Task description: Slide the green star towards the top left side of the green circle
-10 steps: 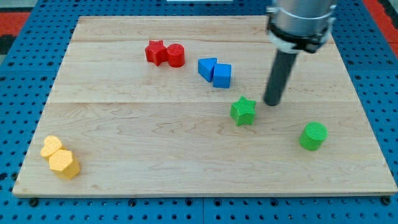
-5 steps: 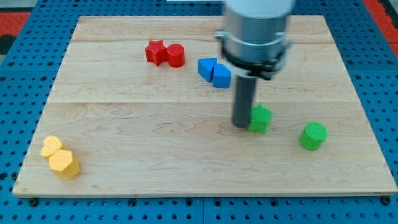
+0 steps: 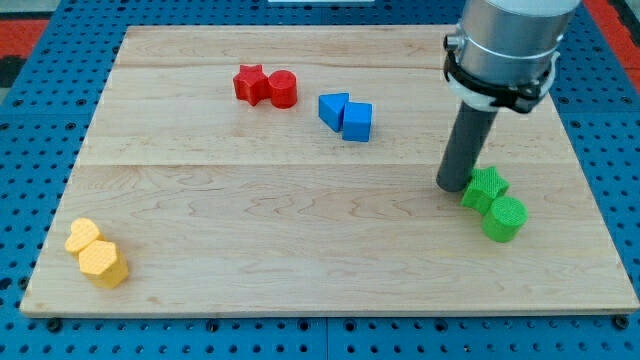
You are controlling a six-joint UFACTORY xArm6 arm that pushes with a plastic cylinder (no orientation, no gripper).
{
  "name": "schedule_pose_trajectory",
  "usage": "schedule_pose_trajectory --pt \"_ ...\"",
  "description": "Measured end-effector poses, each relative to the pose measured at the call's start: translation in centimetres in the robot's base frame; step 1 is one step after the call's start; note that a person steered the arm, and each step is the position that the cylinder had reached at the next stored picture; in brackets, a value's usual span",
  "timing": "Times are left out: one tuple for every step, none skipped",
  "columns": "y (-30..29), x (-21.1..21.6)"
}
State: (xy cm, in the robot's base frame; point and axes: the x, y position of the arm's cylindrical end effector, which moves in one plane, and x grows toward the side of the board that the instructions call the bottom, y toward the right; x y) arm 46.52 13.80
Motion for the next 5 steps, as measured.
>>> schedule_pose_trajectory --pt "0.5 -3.7" --pt "3.1 -1.7" --pt "3.3 1.7" --pt "2.7 2.6" --pt "1.2 2.6"
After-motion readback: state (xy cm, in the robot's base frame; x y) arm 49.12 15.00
